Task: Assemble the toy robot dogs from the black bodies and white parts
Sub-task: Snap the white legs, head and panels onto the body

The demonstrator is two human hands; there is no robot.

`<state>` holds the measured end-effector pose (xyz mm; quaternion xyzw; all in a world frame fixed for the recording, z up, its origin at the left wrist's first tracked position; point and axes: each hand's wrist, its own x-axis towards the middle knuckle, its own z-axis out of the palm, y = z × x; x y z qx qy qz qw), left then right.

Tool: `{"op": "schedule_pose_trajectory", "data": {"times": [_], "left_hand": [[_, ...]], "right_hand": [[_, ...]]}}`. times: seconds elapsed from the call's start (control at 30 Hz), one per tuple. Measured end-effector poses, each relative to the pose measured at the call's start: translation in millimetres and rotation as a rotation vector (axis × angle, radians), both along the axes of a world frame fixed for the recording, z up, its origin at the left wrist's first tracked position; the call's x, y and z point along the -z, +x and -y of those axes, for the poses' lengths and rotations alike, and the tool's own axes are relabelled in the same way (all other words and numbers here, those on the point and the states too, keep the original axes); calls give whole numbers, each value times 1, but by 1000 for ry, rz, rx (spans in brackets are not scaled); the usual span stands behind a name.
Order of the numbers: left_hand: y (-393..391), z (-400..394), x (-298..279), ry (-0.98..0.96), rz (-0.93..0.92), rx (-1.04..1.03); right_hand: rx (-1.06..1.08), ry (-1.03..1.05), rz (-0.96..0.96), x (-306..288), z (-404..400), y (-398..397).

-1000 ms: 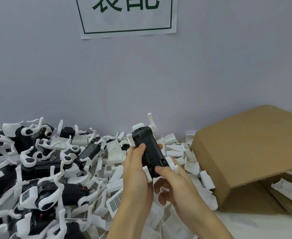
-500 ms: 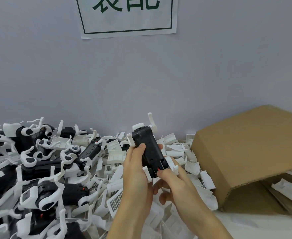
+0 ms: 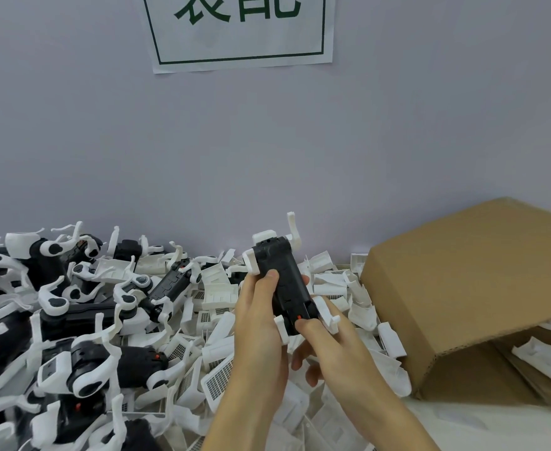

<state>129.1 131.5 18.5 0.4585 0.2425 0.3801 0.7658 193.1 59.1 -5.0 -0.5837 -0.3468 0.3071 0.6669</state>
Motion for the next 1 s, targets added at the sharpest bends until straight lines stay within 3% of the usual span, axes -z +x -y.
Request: {"op": "schedule_pose_trajectory", "data": {"times": [1.0], "left_hand": [[5,-4,5,23,34,-17]], "right_hand": [[-35,1,-16,-2,3,1]]}}
